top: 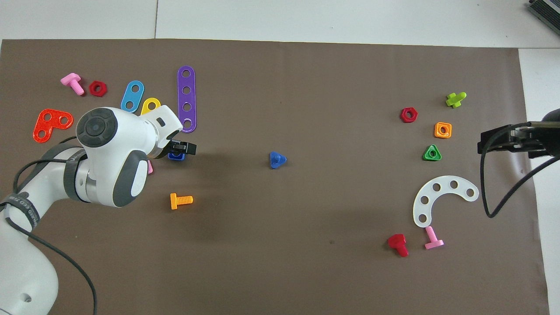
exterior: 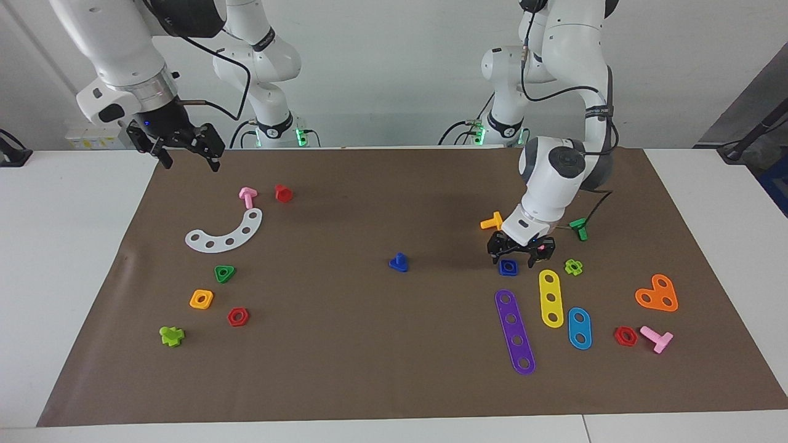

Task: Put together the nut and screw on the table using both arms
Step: 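Carry the blue square nut with the left gripper to the bolt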

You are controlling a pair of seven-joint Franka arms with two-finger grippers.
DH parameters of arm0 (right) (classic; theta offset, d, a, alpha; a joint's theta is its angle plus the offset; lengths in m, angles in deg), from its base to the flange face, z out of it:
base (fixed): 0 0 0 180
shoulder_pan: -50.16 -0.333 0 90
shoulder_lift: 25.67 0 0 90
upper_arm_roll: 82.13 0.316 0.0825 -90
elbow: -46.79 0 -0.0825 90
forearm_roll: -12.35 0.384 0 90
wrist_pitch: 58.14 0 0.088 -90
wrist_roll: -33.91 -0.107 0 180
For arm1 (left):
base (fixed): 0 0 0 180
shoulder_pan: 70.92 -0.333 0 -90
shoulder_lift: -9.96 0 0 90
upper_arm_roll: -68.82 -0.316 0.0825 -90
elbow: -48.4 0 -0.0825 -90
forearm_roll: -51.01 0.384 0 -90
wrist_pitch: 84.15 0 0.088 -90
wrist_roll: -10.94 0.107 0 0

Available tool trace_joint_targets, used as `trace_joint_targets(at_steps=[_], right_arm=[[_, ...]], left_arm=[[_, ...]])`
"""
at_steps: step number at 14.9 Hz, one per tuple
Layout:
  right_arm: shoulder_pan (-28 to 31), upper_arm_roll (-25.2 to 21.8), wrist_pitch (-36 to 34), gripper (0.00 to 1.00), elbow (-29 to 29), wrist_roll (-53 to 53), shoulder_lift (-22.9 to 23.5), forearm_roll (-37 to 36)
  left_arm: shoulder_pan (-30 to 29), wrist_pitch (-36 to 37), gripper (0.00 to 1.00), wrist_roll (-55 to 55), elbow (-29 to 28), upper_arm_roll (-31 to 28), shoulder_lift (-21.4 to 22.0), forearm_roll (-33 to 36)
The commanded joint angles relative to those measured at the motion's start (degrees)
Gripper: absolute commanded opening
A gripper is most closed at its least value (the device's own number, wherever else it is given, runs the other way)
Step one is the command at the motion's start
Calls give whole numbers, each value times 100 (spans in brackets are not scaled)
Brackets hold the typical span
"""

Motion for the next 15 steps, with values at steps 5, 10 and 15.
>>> trace_joint_targets(at_steps=[5,10,15], right_arm=[[10,-2,2,100,83,175,-80,-14],[10,-2,2,100,92,175,-89,-14],[10,7,2,100,92,175,-89,-14]], left_arm=[[42,-462,90,-119,-344,-48,2,89],[24,-462,70,-119,-361,-48,2,89],[33,-462,69,-119,-423,-48,2,89]])
